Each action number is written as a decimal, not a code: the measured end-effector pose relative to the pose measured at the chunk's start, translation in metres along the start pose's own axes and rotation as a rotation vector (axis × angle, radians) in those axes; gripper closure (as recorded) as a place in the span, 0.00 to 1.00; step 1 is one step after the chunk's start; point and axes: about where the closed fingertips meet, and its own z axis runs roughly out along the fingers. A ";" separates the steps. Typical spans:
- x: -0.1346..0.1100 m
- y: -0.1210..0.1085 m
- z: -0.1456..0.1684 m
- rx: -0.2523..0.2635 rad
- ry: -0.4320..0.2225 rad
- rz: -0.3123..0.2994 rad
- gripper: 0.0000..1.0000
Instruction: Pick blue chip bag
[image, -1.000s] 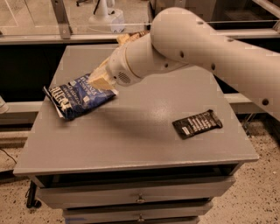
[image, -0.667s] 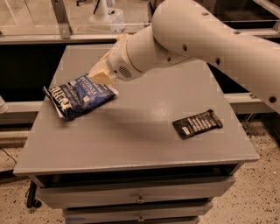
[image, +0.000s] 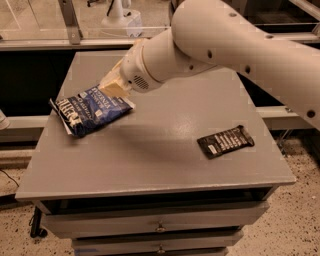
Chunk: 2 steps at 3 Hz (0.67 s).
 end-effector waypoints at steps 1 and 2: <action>-0.002 -0.002 0.006 0.005 -0.024 -0.022 0.13; 0.000 -0.017 0.018 0.029 -0.059 -0.059 0.00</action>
Offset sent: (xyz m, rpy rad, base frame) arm 0.0502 0.0129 -0.0166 0.0726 -0.1385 0.0279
